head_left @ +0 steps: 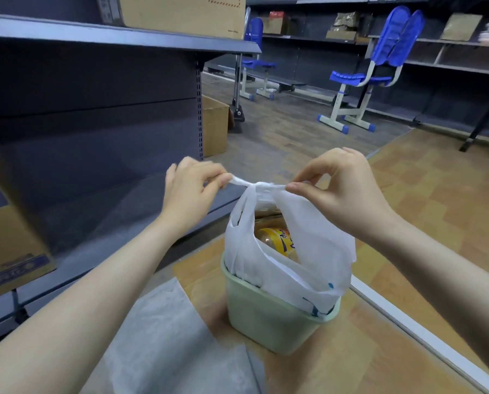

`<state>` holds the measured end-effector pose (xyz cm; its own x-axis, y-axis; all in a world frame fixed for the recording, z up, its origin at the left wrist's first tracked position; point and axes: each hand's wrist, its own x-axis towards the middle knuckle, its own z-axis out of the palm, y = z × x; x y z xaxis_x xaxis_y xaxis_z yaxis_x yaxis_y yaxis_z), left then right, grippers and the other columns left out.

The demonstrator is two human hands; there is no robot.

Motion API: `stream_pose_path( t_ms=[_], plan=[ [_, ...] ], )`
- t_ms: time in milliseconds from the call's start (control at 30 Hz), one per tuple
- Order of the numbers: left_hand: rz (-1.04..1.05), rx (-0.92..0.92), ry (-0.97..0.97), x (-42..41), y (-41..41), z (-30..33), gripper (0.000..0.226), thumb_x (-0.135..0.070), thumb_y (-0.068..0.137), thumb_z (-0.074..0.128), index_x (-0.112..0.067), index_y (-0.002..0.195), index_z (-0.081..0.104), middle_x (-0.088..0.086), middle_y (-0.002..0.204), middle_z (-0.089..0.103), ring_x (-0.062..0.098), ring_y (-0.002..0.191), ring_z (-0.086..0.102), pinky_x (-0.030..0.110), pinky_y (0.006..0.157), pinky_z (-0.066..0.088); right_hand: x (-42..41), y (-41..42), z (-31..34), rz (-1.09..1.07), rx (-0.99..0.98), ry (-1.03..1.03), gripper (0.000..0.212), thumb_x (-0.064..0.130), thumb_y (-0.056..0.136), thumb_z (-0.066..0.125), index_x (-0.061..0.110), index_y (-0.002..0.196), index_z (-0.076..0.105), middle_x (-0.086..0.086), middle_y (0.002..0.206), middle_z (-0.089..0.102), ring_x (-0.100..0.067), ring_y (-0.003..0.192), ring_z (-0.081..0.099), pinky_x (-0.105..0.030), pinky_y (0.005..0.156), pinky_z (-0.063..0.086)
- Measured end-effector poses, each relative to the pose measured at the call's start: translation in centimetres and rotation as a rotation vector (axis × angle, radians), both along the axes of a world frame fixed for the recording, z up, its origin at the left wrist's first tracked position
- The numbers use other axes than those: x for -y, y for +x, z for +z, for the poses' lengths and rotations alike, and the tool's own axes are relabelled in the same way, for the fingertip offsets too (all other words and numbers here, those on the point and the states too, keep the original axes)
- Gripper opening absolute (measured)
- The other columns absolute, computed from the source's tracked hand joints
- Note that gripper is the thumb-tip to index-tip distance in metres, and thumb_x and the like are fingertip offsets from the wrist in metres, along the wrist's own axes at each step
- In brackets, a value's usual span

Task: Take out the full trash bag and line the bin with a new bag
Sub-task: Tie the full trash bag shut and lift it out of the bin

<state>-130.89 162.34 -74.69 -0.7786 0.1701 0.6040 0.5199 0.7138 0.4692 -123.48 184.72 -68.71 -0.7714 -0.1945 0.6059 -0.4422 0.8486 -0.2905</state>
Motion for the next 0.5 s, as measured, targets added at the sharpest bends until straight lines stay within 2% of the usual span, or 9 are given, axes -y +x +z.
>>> stream_pose_path(
  t_ms=[33, 100, 133, 200, 300, 400, 500],
  plan=[
    [0.009, 0.056, -0.003, 1.6, -0.4, -1.4, 0.031, -0.030, 0.095, 0.050, -0.024, 0.065, 0.056, -0.013, 0.054, 0.048, 0.019, 0.074, 0.043, 0.040, 0.081, 0.037, -1.0, 0.6, -1.1, -0.005, 0.073, -0.008, 0.012, 0.025, 0.076, 0.076, 0.018, 0.067, 0.074, 0.013, 0.061, 0.061, -0.001, 0.059, 0.053, -0.023, 0.074, 0.040],
    [0.029, 0.226, -0.043, 4.9, -0.5, -4.3, 0.038, -0.031, 0.094, 0.051, -0.030, 0.056, 0.050, -0.009, 0.047, 0.046, 0.019, 0.060, 0.038, 0.032, 0.067, 0.032, -3.5, 2.6, -4.3, -0.050, 0.303, -0.104, 0.015, 0.020, 0.077, 0.076, 0.018, 0.062, 0.071, 0.011, 0.062, 0.065, 0.001, 0.052, 0.055, -0.016, 0.060, 0.037],
    [0.028, 0.278, -0.061, 5.8, -0.2, -5.3, 0.039, -0.030, 0.094, 0.052, -0.031, 0.055, 0.049, -0.008, 0.047, 0.047, 0.018, 0.056, 0.036, 0.030, 0.065, 0.030, -4.3, 3.7, -5.4, -0.073, 0.419, -0.168, 0.018, 0.018, 0.077, 0.075, 0.020, 0.060, 0.069, 0.008, 0.064, 0.068, 0.002, 0.053, 0.057, -0.015, 0.060, 0.038],
    [0.040, 0.240, -0.078, 6.0, -0.2, -5.5, 0.036, -0.029, 0.094, 0.052, -0.028, 0.058, 0.054, -0.008, 0.052, 0.054, 0.018, 0.055, 0.041, 0.029, 0.063, 0.029, -5.0, 3.8, -5.9, -0.086, 0.412, -0.188, 0.022, 0.019, 0.076, 0.076, 0.028, 0.059, 0.066, 0.008, 0.067, 0.069, -0.003, 0.063, 0.060, -0.022, 0.066, 0.041],
    [0.093, 0.185, -0.081, 5.9, -0.5, -5.0, 0.035, -0.035, 0.095, 0.049, -0.017, 0.066, 0.059, 0.004, 0.060, 0.055, 0.028, 0.065, 0.046, 0.032, 0.071, 0.034, -4.0, 2.5, -3.8, -0.086, 0.313, -0.047, 0.032, 0.022, 0.079, 0.073, 0.037, 0.058, 0.054, 0.012, 0.067, 0.061, -0.009, 0.071, 0.054, -0.032, 0.069, 0.041],
    [0.078, 0.269, -0.111, 6.7, -0.4, -5.7, 0.036, -0.051, 0.085, 0.037, -0.028, 0.069, 0.059, -0.005, 0.076, 0.056, 0.024, 0.083, 0.049, 0.045, 0.087, 0.033, -4.1, 2.6, -4.1, -0.086, 0.390, 0.031, 0.022, 0.023, 0.084, 0.066, 0.030, 0.065, 0.060, 0.010, 0.073, 0.065, -0.010, 0.075, 0.059, -0.033, 0.072, 0.045],
    [0.054, 0.266, -0.179, 5.8, 0.3, -5.6, 0.050, -0.060, 0.080, 0.022, -0.037, 0.096, 0.063, -0.007, 0.109, 0.060, 0.023, 0.110, 0.048, 0.055, 0.096, 0.028, -4.5, 3.0, -5.4, -0.112, 0.443, 0.109, 0.016, 0.023, 0.091, 0.056, 0.018, 0.080, 0.067, 0.005, 0.084, 0.069, -0.017, 0.086, 0.062, -0.035, 0.076, 0.047]
  ],
)
